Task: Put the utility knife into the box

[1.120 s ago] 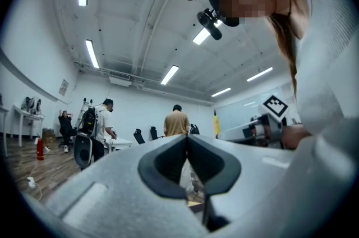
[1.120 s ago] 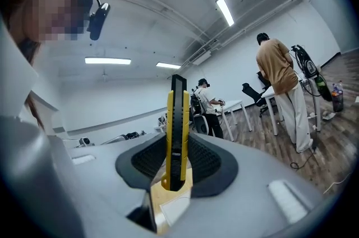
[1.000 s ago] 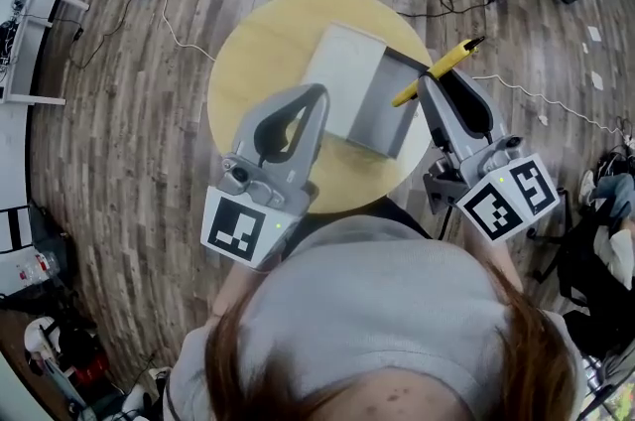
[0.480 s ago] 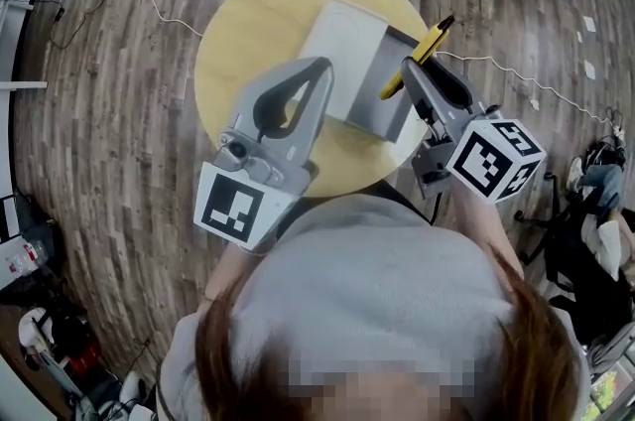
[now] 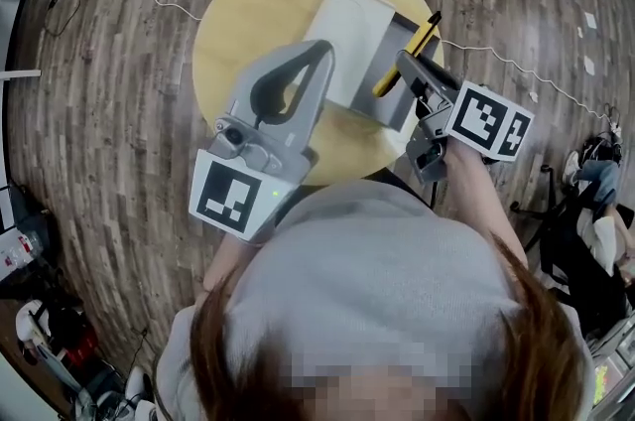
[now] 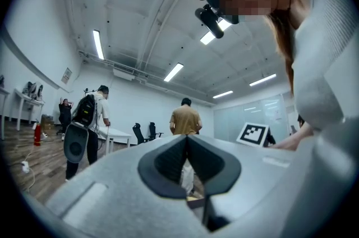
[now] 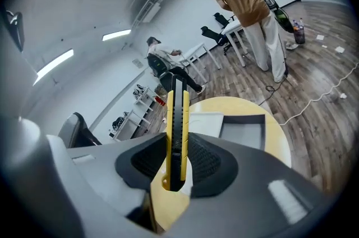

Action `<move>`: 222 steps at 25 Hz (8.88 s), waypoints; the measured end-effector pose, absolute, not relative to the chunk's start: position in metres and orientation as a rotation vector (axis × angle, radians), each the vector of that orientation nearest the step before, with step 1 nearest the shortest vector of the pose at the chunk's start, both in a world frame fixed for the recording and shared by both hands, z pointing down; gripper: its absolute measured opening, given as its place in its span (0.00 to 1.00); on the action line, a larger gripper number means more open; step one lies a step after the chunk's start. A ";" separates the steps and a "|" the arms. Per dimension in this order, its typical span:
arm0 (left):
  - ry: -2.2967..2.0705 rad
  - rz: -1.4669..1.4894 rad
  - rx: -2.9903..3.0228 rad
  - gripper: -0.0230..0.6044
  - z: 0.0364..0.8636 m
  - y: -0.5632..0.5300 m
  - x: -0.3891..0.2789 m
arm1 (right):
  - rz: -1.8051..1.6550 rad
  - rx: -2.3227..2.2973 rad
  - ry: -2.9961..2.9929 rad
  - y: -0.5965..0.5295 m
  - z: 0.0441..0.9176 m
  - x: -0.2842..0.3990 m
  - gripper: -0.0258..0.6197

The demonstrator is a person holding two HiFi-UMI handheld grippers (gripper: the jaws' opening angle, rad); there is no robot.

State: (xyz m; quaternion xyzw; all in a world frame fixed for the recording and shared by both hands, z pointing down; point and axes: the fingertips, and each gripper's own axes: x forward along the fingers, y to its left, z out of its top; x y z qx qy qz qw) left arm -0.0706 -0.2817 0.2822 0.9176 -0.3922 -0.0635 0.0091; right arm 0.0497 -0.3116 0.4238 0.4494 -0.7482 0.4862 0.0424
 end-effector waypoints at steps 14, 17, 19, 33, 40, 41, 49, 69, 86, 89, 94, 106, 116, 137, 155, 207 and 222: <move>-1.198 -0.213 2.865 0.04 0.285 -0.282 -0.061 | 1.636 1.303 -1.964 -0.298 0.508 0.053 0.23; -1.208 -0.212 2.862 0.04 0.285 -0.283 -0.062 | 1.681 1.289 -1.909 -0.294 0.522 0.052 0.23; -1.210 -0.208 2.864 0.04 0.285 -0.283 -0.061 | 1.702 1.291 -1.878 -0.293 0.529 0.054 0.23; -1.218 -0.189 2.878 0.04 0.279 -0.283 -0.049 | 1.757 1.285 -1.657 -0.299 0.589 0.073 0.23; -1.214 -0.157 2.871 0.04 0.284 -0.285 -0.046 | 1.789 1.295 -1.598 -0.307 0.606 0.073 0.23; -1.211 -0.151 2.871 0.04 0.285 -0.285 -0.046 | 1.788 1.293 -1.591 -0.308 0.608 0.072 0.23; -1.224 -0.146 2.875 0.04 0.280 -0.288 -0.047 | 1.854 1.298 -1.524 -0.316 0.618 0.068 0.23; -1.255 -0.166 2.872 0.04 0.276 -0.286 -0.052 | 1.892 1.290 -1.400 -0.323 0.637 0.063 0.23; -1.276 -0.181 2.863 0.04 0.274 -0.282 -0.053 | 1.808 1.359 -1.456 -0.324 0.638 0.061 0.26; -1.283 -0.184 2.866 0.04 0.272 -0.281 -0.055 | 1.799 1.366 -1.463 -0.324 0.636 0.060 0.26; -1.279 -0.179 2.867 0.04 0.273 -0.278 -0.056 | 1.815 1.373 -1.475 -0.324 0.636 0.060 0.28; -1.217 -0.168 2.898 0.04 0.274 -0.276 -0.050 | 1.511 1.574 -2.034 -0.342 0.524 0.074 0.30; -1.218 -0.162 2.933 0.04 0.269 -0.279 -0.047 | 0.687 1.577 -2.615 -0.334 0.376 0.048 0.16; -1.347 -0.156 2.913 0.04 0.266 -0.264 -0.044 | 0.059 1.227 -3.160 -0.282 0.241 0.020 0.04; -1.365 -0.187 2.958 0.04 0.252 -0.187 -0.039 | -0.017 1.214 -3.100 -0.204 0.242 0.031 0.04; -1.420 -0.201 2.977 0.04 0.214 0.186 0.038 | 0.042 1.107 -3.112 0.166 0.218 0.100 0.04; -1.392 -0.221 2.995 0.04 0.214 0.188 0.029 | 0.020 1.151 -3.086 0.172 0.218 0.090 0.04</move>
